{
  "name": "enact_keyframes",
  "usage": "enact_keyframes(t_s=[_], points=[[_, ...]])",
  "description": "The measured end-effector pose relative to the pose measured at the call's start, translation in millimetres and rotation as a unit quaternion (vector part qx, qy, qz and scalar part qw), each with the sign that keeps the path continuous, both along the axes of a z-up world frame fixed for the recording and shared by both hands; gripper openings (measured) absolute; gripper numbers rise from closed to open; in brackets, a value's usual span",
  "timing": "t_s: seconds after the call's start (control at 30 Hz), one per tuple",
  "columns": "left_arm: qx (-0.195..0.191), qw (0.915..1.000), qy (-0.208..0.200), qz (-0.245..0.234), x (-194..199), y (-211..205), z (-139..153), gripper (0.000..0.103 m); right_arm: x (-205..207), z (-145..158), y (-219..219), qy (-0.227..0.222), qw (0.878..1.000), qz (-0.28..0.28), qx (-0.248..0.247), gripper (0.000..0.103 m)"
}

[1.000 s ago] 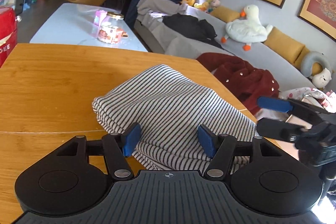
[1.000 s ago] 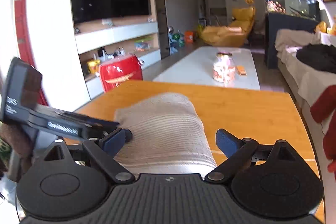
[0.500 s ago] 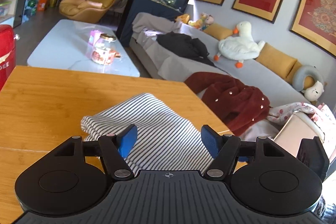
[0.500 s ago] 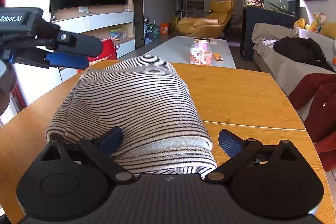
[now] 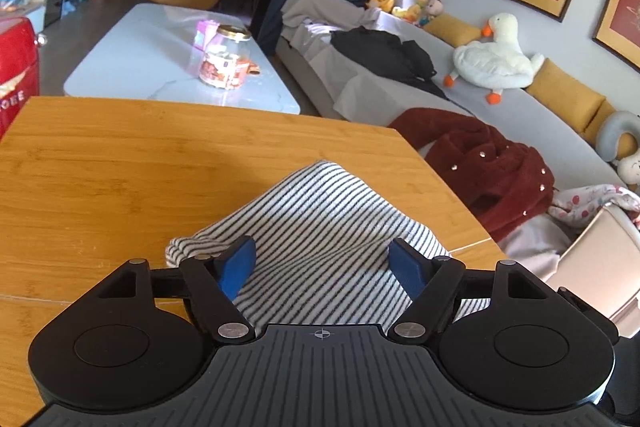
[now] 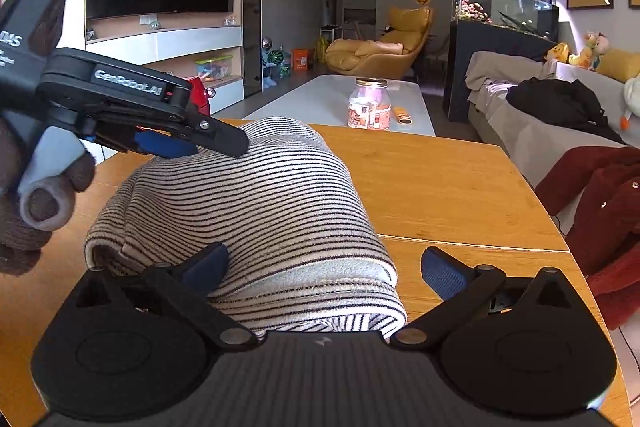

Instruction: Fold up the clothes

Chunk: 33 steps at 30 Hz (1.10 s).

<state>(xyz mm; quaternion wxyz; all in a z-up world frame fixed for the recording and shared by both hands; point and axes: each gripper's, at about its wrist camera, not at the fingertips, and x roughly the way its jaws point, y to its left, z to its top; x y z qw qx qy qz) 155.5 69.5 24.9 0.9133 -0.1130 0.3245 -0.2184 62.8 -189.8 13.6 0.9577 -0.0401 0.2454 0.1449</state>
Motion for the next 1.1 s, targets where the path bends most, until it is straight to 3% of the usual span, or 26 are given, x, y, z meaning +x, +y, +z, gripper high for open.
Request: enact_keyframes(t_s=[0.1,0.2,0.33,0.5,0.57,0.63,0.73,0.83,1.0,1.07,1.1], points=[[-0.002,0.9998,-0.019,-0.003,-32,2,13,0.086,-2,1,-2,0.004,1.000,0.000,0.004,0.103],[-0.019,0.9993,-0.021,-0.025,-58,6,15,0.087,-3,1,-3,0.005,1.000,0.000,0.007,0.103],[-0.008,0.9994,0.010,-0.031,-64,9,-3,0.078,-3,2,-6,0.010,1.000,0.005,0.019,0.103],[-0.013,0.9985,0.048,-0.022,-55,17,-22,0.079,-1,14,-28,0.030,0.996,0.025,0.075,0.102],[-0.002,0.9990,0.040,-0.022,-55,17,-20,0.080,2,23,-42,0.026,0.994,0.022,0.109,0.089],[0.005,0.9990,0.037,-0.023,-54,17,-20,0.081,7,32,-53,0.018,0.991,0.011,0.129,0.068],[0.011,0.9992,0.033,-0.020,-54,19,-20,0.083,19,31,-54,0.023,0.992,0.004,0.127,0.058],[0.020,0.9994,0.027,-0.013,-56,21,-18,0.084,28,12,-40,0.066,0.992,0.017,0.106,0.058],[0.025,0.9994,0.024,-0.002,-58,30,-19,0.087,18,10,-28,0.056,0.995,0.025,0.074,0.062],[0.023,0.9994,0.024,0.000,-58,32,-20,0.087,23,20,-25,0.058,0.995,0.040,0.069,0.073],[0.022,0.9994,0.025,0.001,-58,33,-20,0.087,28,26,-24,0.058,0.995,0.048,0.071,0.085]])
